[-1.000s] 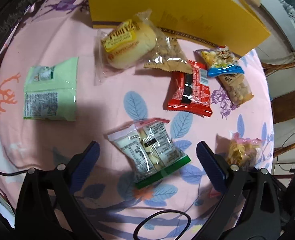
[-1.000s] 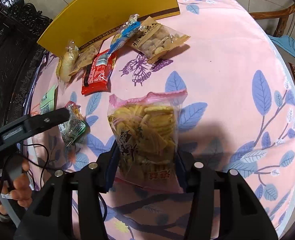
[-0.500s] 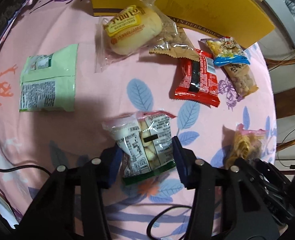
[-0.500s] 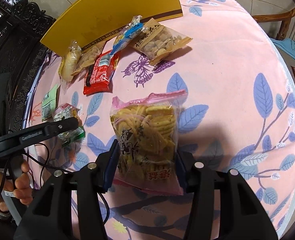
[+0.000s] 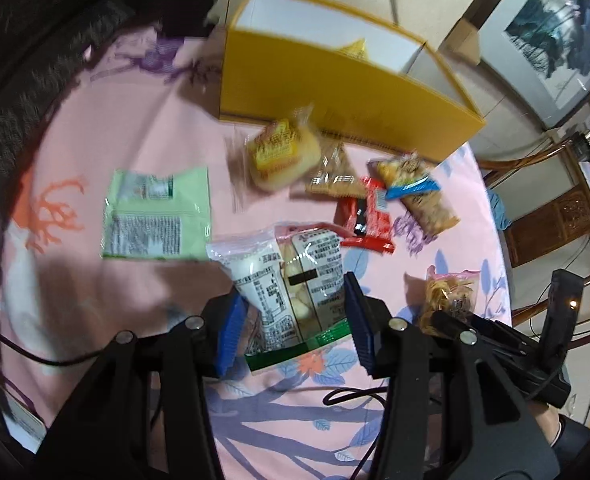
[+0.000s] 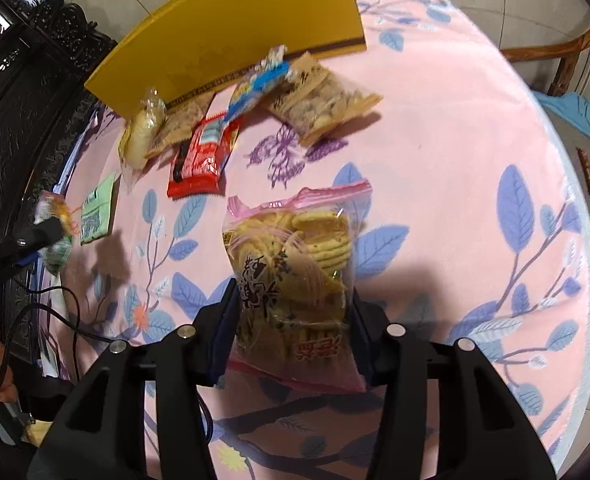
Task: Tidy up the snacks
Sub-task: 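Carry both packets over the yellow box and open both tools inside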
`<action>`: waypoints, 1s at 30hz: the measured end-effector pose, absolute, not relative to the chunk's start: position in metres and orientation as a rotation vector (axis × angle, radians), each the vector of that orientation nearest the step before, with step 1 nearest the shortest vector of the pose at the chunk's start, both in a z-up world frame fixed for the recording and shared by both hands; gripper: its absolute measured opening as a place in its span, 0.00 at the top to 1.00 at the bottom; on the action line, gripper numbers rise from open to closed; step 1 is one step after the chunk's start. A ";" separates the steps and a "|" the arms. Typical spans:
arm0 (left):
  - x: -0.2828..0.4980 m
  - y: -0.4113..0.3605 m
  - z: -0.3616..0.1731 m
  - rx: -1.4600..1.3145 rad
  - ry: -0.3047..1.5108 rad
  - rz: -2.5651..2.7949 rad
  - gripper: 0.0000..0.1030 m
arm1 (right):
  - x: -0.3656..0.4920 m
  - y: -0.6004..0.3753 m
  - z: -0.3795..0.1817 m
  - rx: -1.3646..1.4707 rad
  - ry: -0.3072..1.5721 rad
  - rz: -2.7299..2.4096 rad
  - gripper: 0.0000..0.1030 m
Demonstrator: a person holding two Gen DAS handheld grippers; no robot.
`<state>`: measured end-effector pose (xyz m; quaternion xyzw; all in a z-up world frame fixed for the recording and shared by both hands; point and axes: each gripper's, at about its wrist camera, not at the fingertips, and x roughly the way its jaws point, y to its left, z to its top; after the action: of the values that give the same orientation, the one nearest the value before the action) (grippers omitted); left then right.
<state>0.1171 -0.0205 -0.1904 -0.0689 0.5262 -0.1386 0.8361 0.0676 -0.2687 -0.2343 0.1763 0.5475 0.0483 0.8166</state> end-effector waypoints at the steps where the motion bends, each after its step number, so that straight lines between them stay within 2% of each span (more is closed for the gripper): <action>1: 0.114 -0.019 -0.186 -0.146 1.103 -0.297 0.54 | 0.068 -0.270 -0.232 0.376 1.162 0.100 0.51; 7: 0.119 -0.010 -0.150 -0.134 1.013 -0.310 0.54 | 0.070 -0.279 -0.206 0.353 1.083 0.094 0.54; 12: 0.134 -0.017 -0.122 -0.121 0.934 -0.334 0.54 | 0.091 -0.272 -0.153 0.291 0.921 0.132 0.56; 16: 0.150 -0.024 -0.107 -0.101 0.887 -0.337 0.54 | 0.112 -0.266 -0.129 0.206 0.876 0.187 0.58; 19: 0.152 -0.024 -0.101 -0.118 0.869 -0.347 0.54 | 0.111 -0.266 -0.143 0.174 0.955 0.172 0.53; 20: 0.151 -0.024 -0.102 -0.120 0.870 -0.348 0.54 | 0.107 -0.269 -0.154 0.179 0.999 0.153 0.48; 21: 0.150 -0.024 -0.106 -0.126 0.879 -0.347 0.54 | 0.104 -0.271 -0.167 0.195 1.046 0.125 0.39; 22: 0.149 -0.025 -0.109 -0.132 0.888 -0.349 0.54 | 0.101 -0.275 -0.186 0.238 1.104 0.086 0.36; 26: 0.141 -0.026 -0.127 -0.137 0.942 -0.350 0.54 | 0.096 -0.273 -0.230 0.340 1.240 0.021 0.36; 30: 0.135 -0.022 -0.130 -0.142 0.950 -0.346 0.54 | 0.097 -0.260 -0.245 0.303 1.253 0.000 0.36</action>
<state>0.1353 -0.0222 -0.1304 -0.0680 0.4547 -0.1653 0.8725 0.0971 -0.2597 -0.2448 0.1411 0.5838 0.0000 0.7995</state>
